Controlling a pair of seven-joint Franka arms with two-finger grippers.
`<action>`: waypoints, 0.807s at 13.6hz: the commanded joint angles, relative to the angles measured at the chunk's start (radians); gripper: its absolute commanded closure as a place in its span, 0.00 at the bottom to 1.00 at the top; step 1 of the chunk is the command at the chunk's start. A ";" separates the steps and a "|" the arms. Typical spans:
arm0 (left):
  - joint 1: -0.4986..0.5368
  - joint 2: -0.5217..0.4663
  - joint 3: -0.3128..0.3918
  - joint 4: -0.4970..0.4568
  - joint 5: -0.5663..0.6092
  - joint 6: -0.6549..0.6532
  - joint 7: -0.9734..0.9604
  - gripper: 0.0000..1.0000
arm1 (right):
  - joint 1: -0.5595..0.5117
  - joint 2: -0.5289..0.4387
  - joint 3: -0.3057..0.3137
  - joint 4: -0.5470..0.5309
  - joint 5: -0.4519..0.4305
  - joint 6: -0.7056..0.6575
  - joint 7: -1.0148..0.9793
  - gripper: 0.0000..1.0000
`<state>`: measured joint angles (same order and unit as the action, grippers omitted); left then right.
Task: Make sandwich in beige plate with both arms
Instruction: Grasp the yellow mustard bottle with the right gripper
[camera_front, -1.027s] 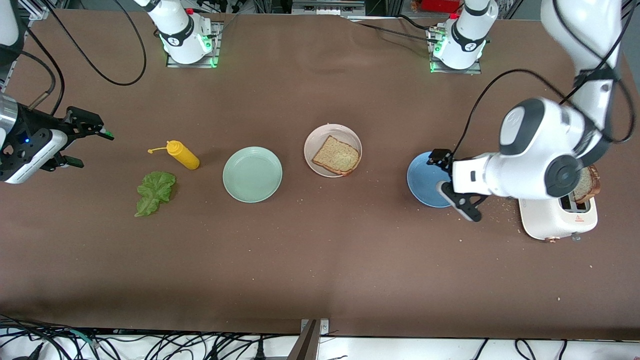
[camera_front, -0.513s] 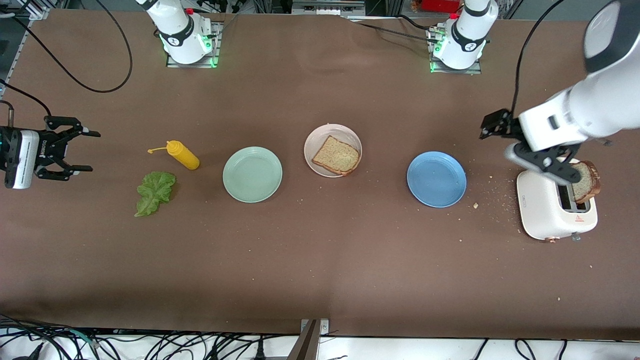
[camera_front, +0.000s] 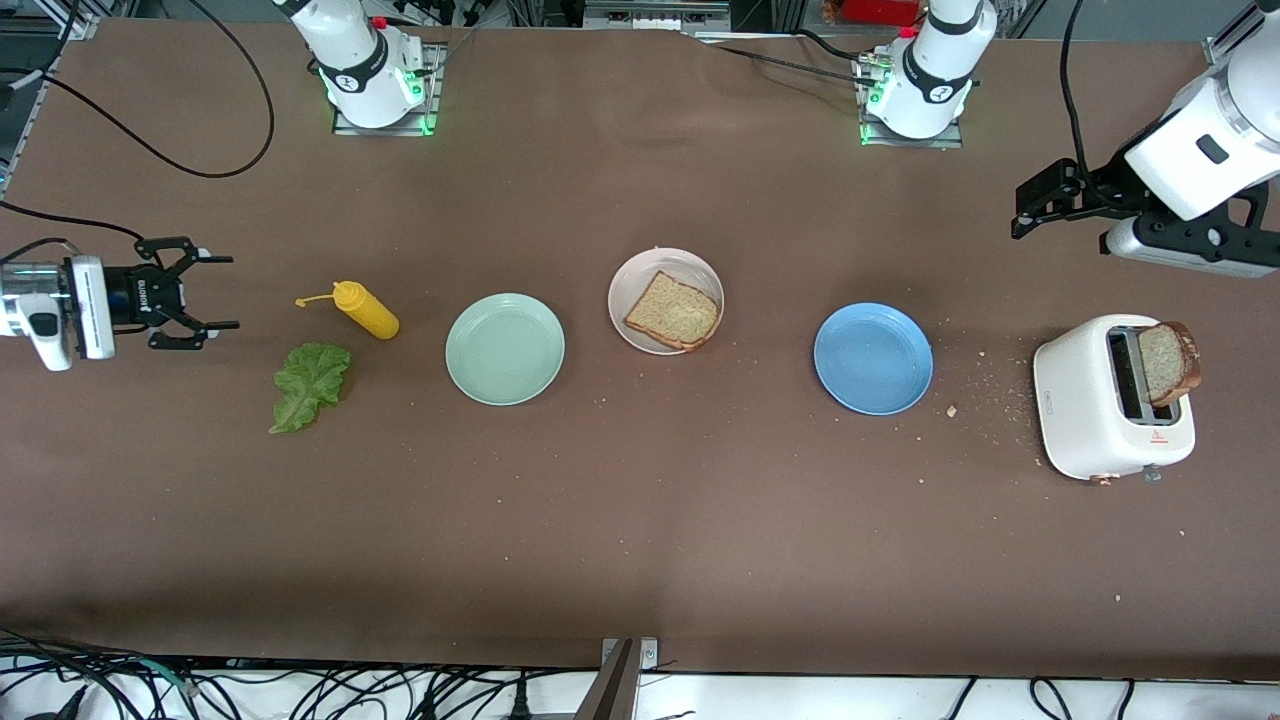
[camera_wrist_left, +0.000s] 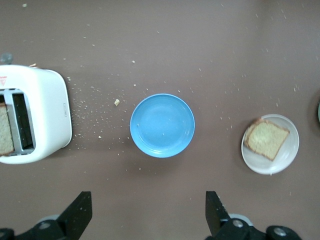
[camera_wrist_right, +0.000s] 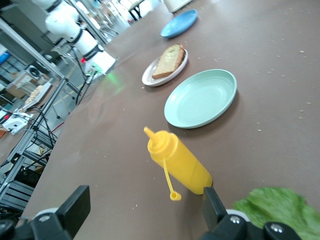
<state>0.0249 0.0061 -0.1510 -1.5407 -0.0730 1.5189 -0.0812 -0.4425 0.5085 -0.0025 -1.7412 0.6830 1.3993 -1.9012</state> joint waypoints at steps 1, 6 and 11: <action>0.020 -0.129 -0.047 -0.158 0.031 0.051 -0.045 0.00 | -0.036 0.103 0.012 -0.015 0.049 -0.020 -0.171 0.00; 0.024 -0.089 -0.051 -0.130 0.065 0.014 -0.043 0.00 | -0.044 0.200 0.015 -0.024 0.050 -0.016 -0.422 0.00; 0.023 -0.092 -0.053 -0.128 0.096 0.009 -0.045 0.00 | -0.021 0.280 0.062 -0.026 0.052 -0.009 -0.576 0.00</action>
<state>0.0367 -0.0808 -0.1898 -1.6697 -0.0054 1.5333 -0.1142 -0.4661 0.7556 0.0305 -1.7675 0.7142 1.3964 -2.4233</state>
